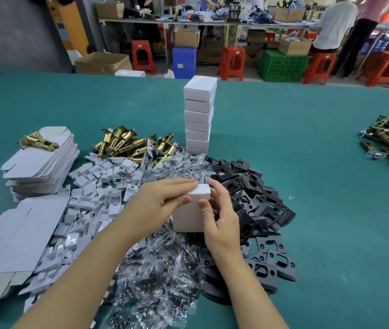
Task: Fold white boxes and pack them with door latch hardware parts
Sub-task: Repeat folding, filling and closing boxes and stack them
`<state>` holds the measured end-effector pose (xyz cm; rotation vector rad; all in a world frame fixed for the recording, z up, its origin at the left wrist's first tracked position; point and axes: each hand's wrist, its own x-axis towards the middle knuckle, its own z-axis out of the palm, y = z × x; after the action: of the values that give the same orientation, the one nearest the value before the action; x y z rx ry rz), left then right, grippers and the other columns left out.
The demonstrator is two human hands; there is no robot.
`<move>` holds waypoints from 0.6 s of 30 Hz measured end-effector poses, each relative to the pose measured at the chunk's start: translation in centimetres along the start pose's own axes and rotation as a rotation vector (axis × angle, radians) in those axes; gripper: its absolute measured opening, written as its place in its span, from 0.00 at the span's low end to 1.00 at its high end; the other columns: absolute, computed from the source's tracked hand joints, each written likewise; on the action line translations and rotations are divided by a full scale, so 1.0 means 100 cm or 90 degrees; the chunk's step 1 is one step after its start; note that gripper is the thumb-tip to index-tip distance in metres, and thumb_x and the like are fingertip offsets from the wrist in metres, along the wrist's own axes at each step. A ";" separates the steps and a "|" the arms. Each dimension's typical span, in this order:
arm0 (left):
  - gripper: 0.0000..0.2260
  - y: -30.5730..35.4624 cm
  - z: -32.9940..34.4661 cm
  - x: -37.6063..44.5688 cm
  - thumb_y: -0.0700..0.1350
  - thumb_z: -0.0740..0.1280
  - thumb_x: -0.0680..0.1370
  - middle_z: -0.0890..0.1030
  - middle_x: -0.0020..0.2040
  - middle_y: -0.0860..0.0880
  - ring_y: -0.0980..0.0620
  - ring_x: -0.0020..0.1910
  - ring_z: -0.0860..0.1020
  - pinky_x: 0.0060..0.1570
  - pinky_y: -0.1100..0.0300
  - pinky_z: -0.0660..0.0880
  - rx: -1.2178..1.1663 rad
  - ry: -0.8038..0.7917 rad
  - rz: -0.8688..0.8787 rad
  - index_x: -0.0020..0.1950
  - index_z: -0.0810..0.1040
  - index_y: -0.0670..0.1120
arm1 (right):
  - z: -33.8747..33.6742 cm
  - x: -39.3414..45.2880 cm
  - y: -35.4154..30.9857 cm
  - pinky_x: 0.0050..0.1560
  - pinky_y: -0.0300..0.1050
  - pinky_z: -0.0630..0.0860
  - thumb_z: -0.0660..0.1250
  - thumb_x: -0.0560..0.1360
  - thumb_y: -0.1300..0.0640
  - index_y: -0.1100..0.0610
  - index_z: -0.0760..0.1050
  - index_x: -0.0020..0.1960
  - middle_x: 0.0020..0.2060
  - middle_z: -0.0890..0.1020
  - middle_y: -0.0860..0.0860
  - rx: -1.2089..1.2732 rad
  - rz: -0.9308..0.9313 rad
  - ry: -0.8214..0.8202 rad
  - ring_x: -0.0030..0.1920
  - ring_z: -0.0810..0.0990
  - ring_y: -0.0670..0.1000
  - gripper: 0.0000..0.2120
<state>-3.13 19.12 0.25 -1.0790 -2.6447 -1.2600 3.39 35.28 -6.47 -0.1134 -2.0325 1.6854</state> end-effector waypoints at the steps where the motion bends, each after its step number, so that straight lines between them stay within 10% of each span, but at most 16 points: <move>1: 0.18 0.000 -0.001 0.000 0.51 0.68 0.78 0.73 0.62 0.73 0.75 0.65 0.70 0.62 0.78 0.66 0.001 0.002 -0.001 0.68 0.76 0.60 | 0.000 0.000 0.000 0.47 0.33 0.79 0.62 0.80 0.38 0.33 0.67 0.71 0.60 0.79 0.30 -0.003 0.001 -0.005 0.59 0.81 0.40 0.20; 9: 0.17 0.003 -0.004 0.002 0.54 0.66 0.77 0.77 0.58 0.73 0.72 0.62 0.75 0.59 0.76 0.70 -0.028 0.014 -0.013 0.65 0.80 0.59 | -0.001 0.001 0.001 0.54 0.37 0.80 0.58 0.78 0.31 0.24 0.64 0.70 0.61 0.79 0.31 -0.043 -0.014 -0.003 0.62 0.80 0.38 0.19; 18: 0.22 0.004 -0.005 0.002 0.57 0.71 0.74 0.77 0.63 0.69 0.70 0.63 0.73 0.56 0.76 0.70 0.018 -0.028 -0.006 0.69 0.79 0.58 | -0.002 0.002 0.003 0.57 0.35 0.77 0.59 0.83 0.47 0.27 0.65 0.72 0.67 0.76 0.31 -0.080 -0.043 -0.004 0.64 0.79 0.41 0.21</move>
<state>-3.21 19.10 0.90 -1.1035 -2.6941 -1.2104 3.24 35.61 -6.64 -0.0808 -2.1220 1.5186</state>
